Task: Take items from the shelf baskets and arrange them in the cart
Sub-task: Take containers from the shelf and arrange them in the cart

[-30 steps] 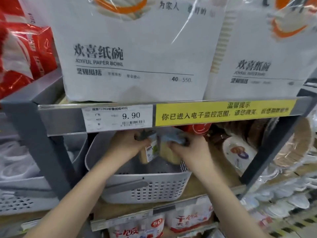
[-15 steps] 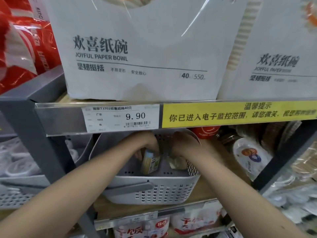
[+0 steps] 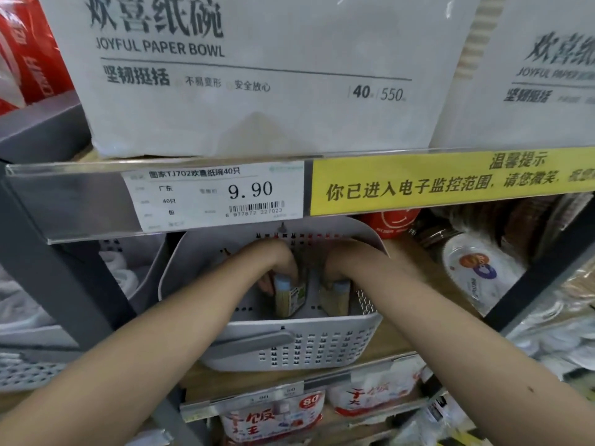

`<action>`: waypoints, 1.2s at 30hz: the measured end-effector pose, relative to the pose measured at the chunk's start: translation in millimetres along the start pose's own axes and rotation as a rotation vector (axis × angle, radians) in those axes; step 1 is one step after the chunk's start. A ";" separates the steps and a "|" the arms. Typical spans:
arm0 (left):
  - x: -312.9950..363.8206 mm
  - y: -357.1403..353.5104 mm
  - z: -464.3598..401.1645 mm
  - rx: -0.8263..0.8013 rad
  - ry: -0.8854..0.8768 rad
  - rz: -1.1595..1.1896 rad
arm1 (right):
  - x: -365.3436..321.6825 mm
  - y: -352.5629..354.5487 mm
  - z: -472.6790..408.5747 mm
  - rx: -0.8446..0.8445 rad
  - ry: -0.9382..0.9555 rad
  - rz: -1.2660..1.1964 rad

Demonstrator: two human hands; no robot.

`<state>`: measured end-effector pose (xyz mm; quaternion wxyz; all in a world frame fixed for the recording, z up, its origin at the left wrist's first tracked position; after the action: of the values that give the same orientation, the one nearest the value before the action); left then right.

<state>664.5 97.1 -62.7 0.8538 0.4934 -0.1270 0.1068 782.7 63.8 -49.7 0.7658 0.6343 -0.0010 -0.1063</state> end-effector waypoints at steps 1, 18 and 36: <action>-0.7 -1.9 -1.7 -0.032 0.015 -0.007 | 0.1 -1.3 2.2 -0.062 -0.041 -0.018; 6.0 -16.9 -2.1 -0.217 0.045 0.279 | 1.8 -2.4 1.4 -0.304 -0.215 -0.234; -7.9 -13.1 -2.3 -0.155 -0.025 0.158 | -4.4 5.9 -8.6 -0.273 -0.145 -0.266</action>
<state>661.3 92.2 -77.1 0.8768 0.4154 -0.1840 0.1574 780.5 74.0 -45.1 0.8218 0.5097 0.0424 -0.2510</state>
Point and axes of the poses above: each hand's wrist, its own z-axis away from the middle knuckle, its own y-axis out of the back of the hand, x = y × z, the point moved 2 cm from there along -z, towards the middle knuckle, and after that the axes turned 13 degrees about x, right-handed, at the moved point
